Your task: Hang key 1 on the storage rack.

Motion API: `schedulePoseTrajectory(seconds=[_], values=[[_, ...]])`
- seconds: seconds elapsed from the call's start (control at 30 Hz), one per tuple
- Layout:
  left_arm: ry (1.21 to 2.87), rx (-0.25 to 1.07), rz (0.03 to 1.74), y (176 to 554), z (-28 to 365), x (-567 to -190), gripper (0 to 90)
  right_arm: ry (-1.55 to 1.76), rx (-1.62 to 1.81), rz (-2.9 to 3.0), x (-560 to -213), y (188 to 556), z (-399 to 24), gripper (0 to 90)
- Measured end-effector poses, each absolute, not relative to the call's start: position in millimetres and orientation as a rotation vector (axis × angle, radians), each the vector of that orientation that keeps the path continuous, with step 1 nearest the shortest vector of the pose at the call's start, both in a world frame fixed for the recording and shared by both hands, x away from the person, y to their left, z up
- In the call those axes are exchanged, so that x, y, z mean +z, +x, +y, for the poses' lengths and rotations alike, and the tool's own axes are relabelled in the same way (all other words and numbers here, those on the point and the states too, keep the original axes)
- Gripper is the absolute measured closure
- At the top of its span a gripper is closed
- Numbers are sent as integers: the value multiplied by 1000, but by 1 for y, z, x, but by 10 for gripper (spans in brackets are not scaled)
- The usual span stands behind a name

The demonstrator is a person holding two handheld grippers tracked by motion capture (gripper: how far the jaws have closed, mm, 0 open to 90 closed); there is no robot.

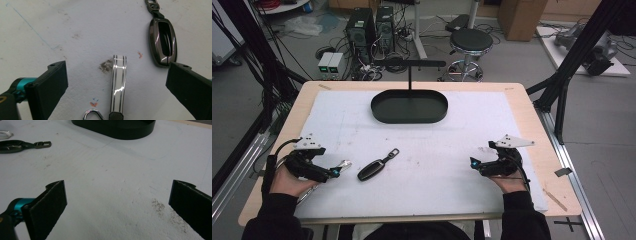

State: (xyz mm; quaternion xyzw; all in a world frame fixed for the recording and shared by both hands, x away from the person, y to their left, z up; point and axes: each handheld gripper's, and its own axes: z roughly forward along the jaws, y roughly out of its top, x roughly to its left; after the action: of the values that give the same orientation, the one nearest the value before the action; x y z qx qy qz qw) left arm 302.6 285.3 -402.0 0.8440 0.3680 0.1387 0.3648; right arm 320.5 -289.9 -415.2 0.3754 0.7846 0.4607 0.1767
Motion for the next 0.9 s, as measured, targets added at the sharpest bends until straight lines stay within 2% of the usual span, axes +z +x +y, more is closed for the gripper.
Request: schedulePoseTrajectory(seconds=[0.5,0.7,0.9], values=[[2264,324,933,306,273,-412,45,1067,1289,2228,-417,321,-290,7],[2310,258,941,308,269,-420,45,1067,1282,2227,-417,322,-290,7],[2349,249,945,310,266,-424,45,1074,1285,2228,-418,322,-291,7]])
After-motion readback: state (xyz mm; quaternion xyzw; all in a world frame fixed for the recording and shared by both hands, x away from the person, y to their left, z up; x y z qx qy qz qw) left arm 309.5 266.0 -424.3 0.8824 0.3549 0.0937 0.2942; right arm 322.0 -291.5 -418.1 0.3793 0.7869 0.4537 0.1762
